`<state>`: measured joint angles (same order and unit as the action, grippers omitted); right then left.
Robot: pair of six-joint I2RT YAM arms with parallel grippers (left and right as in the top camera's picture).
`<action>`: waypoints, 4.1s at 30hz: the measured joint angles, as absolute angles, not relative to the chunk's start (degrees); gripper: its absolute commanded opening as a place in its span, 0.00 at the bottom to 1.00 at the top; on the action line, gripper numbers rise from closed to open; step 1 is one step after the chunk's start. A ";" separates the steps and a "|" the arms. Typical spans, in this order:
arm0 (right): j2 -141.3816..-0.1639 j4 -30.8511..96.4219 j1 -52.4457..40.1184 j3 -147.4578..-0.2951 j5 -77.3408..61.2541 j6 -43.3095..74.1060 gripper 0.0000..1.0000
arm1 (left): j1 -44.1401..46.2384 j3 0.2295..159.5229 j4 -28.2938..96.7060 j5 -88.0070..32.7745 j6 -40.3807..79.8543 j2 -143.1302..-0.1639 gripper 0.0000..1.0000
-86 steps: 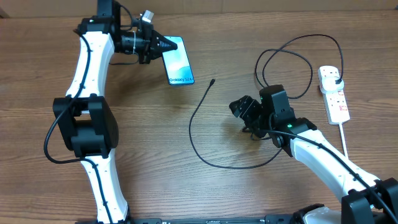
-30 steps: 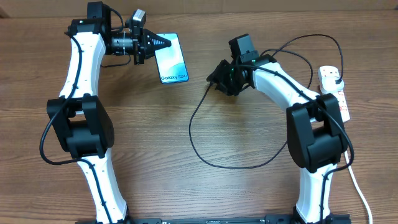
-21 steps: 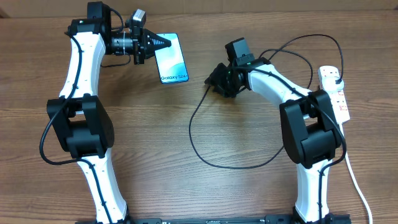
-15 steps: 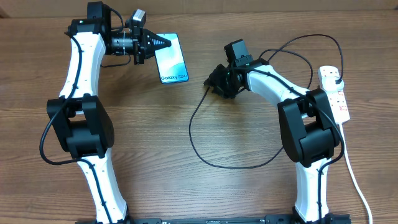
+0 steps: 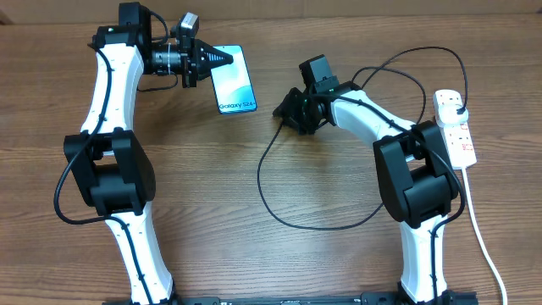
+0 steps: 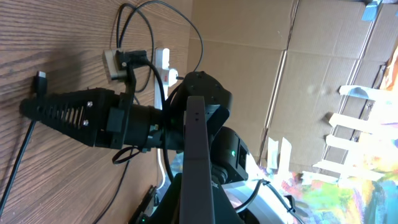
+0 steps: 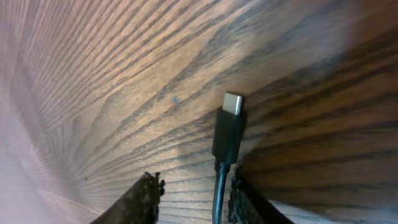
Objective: Plug charger to phone and switch on socket
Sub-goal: 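Lower the right gripper onto the USB-C cable end and close, then lift the cable end with the right gripper, connector pointing up, then carry the connector toward the phone's bottom edge with the right gripper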
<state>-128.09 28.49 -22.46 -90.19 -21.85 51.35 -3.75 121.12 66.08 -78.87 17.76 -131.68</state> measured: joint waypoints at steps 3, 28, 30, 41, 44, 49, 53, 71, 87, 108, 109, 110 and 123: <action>-128.75 28.64 -22.65 -90.74 -21.87 51.42 0.27 | -3.75 121.12 66.08 -78.87 17.76 -131.68 0.04; -129.40 30.26 -22.50 -91.11 -21.67 41.98 0.04 | -3.75 121.12 66.08 -78.81 17.76 -131.68 0.04; -129.40 31.29 -22.28 -91.13 -23.03 41.30 0.04 | -3.75 121.12 66.08 -78.83 17.76 -131.68 0.04; -129.54 36.01 -19.14 -91.11 -32.95 25.41 0.04 | -3.75 121.12 66.08 -78.81 17.76 -131.68 0.04; -128.20 37.19 -18.83 -91.11 -34.04 22.17 0.04 | -3.75 121.12 66.08 -78.81 17.76 -131.68 0.05; -122.89 39.35 -18.83 -91.07 -35.22 19.44 0.04 | -3.75 121.12 66.08 -78.81 17.76 -131.68 0.04; -119.66 41.36 -18.85 -91.07 -35.81 18.35 0.04 | -3.75 121.12 66.08 -78.81 17.76 -131.68 0.04; -112.44 48.10 -18.83 -91.07 -37.15 11.64 0.04 | -2.66 121.12 66.11 -78.67 17.76 -131.68 0.04; -99.02 52.64 -18.20 -91.02 -38.72 7.68 0.04 | -1.04 121.12 72.58 -78.65 12.19 -131.68 0.04; -76.88 33.93 -15.68 -64.38 -46.15 15.84 0.04 | 1.58 121.12 79.02 -78.65 2.50 -131.68 0.04; -75.99 31.92 -15.68 -62.28 -46.57 17.32 0.04 | 2.00 121.12 78.89 -78.65 2.48 -131.68 0.04; -75.66 31.35 -15.68 -61.41 -46.94 18.17 0.04 | 2.20 121.12 78.85 -78.65 2.48 -131.68 0.04; -75.11 14.96 -20.12 -50.74 -49.56 32.14 0.04 | 2.98 121.12 76.84 -78.67 2.57 -131.68 0.04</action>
<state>-75.11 14.96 -20.12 -50.74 -49.56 32.14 2.98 121.12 76.84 -78.67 2.57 -131.68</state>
